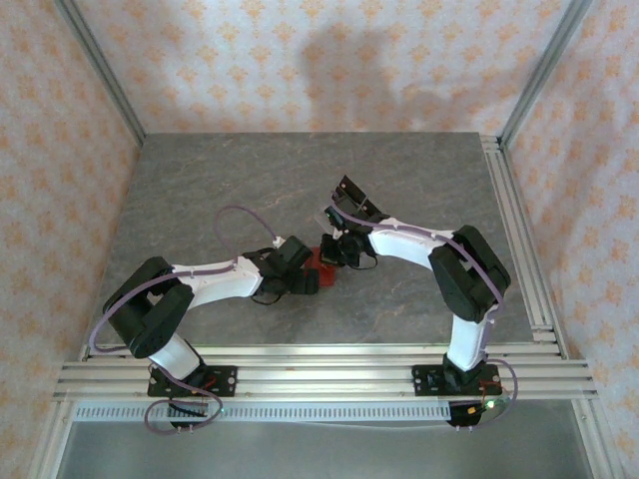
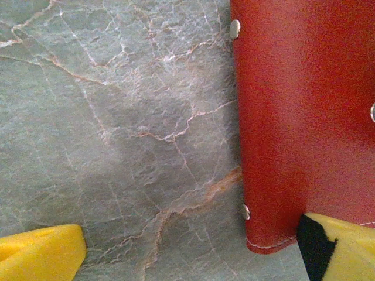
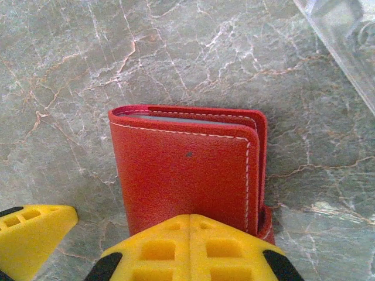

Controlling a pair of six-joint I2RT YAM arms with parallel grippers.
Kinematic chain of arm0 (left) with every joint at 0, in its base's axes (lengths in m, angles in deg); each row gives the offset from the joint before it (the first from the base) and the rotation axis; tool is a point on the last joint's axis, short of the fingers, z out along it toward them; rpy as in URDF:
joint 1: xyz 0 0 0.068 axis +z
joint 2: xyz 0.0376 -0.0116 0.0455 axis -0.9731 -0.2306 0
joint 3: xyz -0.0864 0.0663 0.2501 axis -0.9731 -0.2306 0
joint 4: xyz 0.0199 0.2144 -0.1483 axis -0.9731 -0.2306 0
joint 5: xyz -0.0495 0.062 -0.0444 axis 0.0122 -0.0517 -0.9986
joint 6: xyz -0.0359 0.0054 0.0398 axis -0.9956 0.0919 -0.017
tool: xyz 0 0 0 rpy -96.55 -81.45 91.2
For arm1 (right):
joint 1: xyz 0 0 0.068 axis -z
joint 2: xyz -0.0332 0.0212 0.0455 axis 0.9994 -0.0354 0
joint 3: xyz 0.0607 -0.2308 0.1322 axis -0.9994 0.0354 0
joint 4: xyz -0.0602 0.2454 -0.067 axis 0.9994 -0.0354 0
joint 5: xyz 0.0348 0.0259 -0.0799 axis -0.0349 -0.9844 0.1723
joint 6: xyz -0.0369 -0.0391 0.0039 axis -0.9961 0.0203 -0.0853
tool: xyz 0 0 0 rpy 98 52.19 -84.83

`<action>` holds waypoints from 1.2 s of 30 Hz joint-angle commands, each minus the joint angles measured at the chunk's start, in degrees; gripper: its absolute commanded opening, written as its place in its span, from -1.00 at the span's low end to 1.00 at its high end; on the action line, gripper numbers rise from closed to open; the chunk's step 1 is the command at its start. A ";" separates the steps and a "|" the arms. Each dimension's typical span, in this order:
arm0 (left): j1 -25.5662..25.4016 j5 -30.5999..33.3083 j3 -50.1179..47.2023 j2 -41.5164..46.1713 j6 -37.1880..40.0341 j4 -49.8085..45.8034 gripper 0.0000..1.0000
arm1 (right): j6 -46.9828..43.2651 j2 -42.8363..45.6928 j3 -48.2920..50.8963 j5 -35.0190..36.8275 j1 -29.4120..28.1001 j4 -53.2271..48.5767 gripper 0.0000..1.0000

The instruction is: Put the credit cards into the card holder

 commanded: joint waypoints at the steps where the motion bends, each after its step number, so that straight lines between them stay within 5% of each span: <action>1: -0.12 -0.92 -1.41 -3.27 -0.27 1.45 0.92 | 0.99 -0.86 -1.49 2.66 -0.33 1.44 -1.00; 22: -0.11 -1.01 -1.91 -3.30 -0.36 1.83 0.91 | 0.43 -4.21 -2.01 3.44 -1.36 1.27 -1.00; 36: -0.12 -1.15 -2.00 -2.99 -0.27 1.67 0.90 | -4.35 -7.95 -2.55 13.51 -6.08 -7.31 -1.00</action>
